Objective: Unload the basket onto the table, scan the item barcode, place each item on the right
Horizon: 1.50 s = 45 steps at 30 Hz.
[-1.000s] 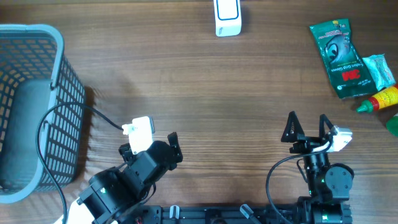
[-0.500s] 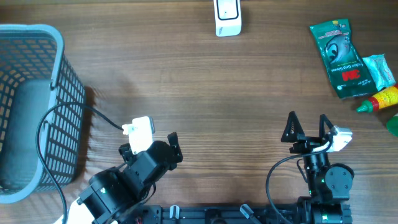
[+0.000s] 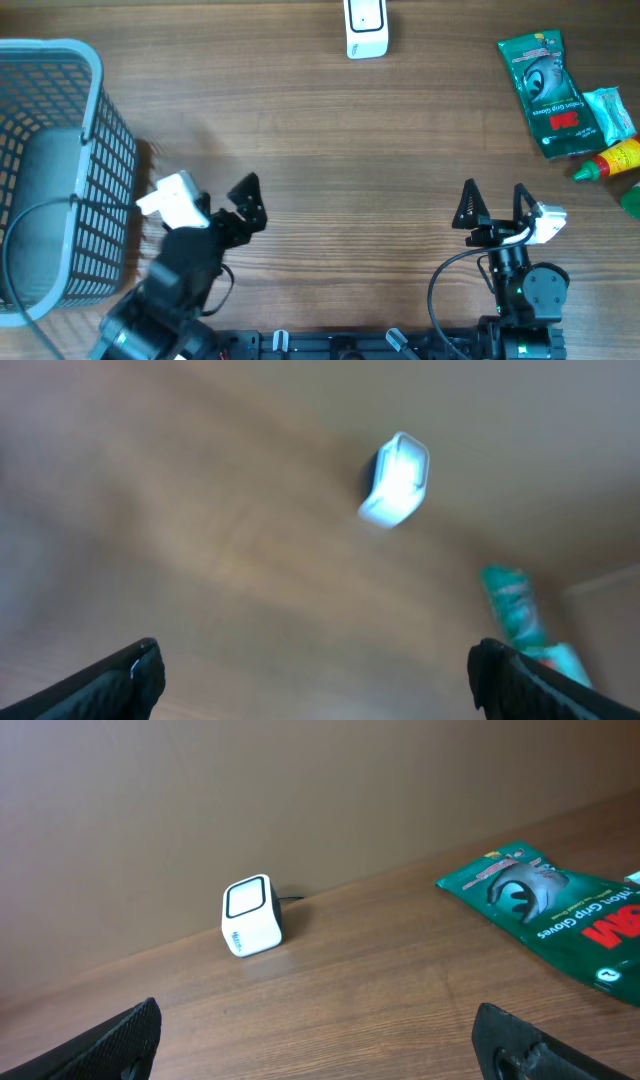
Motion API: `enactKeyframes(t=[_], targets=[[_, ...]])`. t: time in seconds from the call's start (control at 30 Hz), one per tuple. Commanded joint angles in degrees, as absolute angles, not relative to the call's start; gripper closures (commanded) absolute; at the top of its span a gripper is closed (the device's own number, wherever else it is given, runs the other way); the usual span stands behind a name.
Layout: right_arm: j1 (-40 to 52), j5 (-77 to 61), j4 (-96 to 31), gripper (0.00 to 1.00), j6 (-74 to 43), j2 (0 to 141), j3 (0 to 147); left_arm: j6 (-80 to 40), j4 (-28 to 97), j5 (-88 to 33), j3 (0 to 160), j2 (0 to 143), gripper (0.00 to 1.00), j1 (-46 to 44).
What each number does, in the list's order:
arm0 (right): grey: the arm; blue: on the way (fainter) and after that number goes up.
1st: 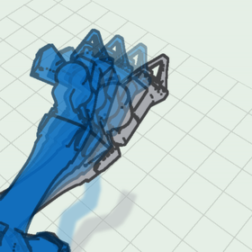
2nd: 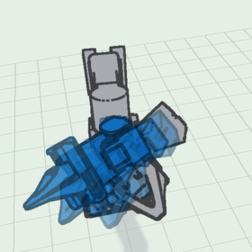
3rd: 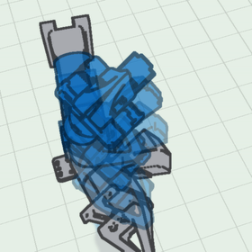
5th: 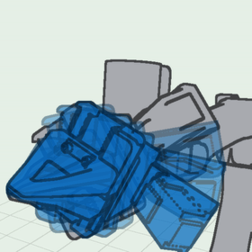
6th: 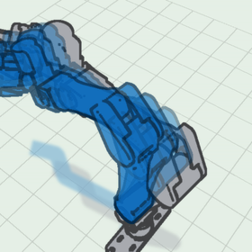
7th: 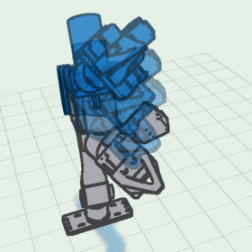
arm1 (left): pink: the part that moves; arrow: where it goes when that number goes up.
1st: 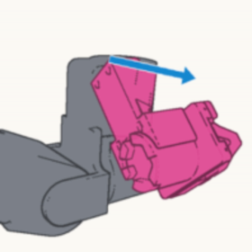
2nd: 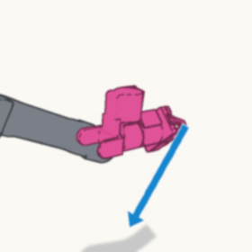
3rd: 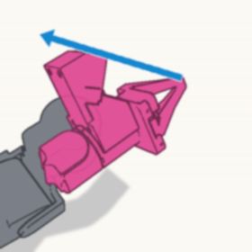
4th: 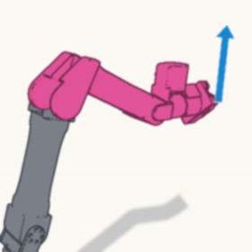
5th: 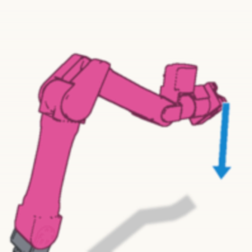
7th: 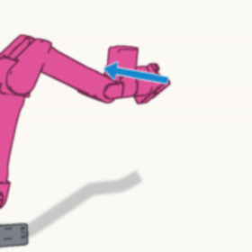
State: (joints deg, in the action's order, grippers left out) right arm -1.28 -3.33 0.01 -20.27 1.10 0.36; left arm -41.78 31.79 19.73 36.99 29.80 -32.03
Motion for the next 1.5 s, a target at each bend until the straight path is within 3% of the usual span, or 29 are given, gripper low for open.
enactKeyframes(t=[0.0, 0.2, 0.37, 0.47, 0.73, 0.87, 1.47], targets=[[-1.45, -2.37, 0.12, 0.0, -19.66, 0.27, 0.3, -21.78, 22.65, 4.73, 32.03, 21.43, 0.0, -24.32], [-1.45, -2.37, 0.12, 0.0, -19.68, 0.27, 0.3, -17.06, 12.08, 0.19, 20.25, 7.09, 0.0, -15.51], [-1.45, -2.37, 0.12, 0.0, -19.68, 0.27, 0.3, -16.69, -8.14, -2.59, 5.63, 1.3, 0.0, -8.86], [-1.45, -2.37, 0.12, 0.0, -19.68, 0.27, 0.3, -16.67, -13.1, -2.15, 0.93, 0.19, 0.0, -7.62], [-1.45, -2.37, 0.12, 0.0, -19.66, 0.27, 0.3, -16.6, 4.49, 1.1, 0.32, 0.19, 0.0, -7.6], [-1.45, -2.37, 0.12, 0.0, -19.66, 0.27, 0.3, -11.97, 4.4, 0.01, 0.32, 0.19, 0.0, -7.6], [-1.48, 1.43, 0.51, 0.0, -17.41, 0.34, 0.3, -12.4, 4.34, -0.6, 0.32, 0.19, 0.0, -7.6]])
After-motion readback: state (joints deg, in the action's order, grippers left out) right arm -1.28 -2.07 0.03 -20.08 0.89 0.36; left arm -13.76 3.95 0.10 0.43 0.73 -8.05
